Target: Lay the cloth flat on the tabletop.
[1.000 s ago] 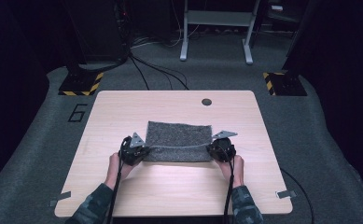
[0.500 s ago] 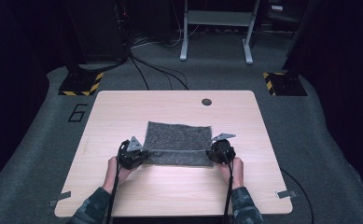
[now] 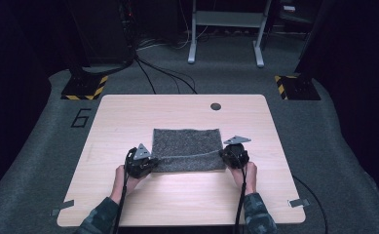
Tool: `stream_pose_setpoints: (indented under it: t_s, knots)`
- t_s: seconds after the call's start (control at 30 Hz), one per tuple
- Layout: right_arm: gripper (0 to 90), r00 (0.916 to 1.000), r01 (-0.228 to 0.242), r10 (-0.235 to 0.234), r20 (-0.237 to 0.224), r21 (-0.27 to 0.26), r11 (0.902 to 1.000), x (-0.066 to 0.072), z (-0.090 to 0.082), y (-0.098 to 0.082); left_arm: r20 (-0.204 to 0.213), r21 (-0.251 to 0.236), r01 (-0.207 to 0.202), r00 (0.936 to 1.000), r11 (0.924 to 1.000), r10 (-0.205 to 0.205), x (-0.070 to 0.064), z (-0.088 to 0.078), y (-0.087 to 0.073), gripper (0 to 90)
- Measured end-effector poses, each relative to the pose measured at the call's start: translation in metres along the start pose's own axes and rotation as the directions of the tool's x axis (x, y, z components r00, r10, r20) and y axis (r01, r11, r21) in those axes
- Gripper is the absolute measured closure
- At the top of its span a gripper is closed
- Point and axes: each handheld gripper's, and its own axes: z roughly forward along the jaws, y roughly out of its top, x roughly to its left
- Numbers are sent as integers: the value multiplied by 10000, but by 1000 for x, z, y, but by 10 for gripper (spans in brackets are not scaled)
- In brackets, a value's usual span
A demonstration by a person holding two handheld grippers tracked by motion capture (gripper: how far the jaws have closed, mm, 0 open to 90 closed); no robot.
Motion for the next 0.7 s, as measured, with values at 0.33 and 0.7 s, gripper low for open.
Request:
stream_pose_setpoints:
  t_s: [0.33, 0.7]
  knots:
    - [871, 9965, 776, -784, -281, -313, 9965, 25, -45, -33, 587, -63, -70, 9982, 10000, 73, -18, -27, -21, 783]
    - [649, 9910, 351, -357, -1291, -66, 9994, 32, -86, -81, 1227, 104, -52, 9924, 9999, 39, -35, -70, -50, 513]
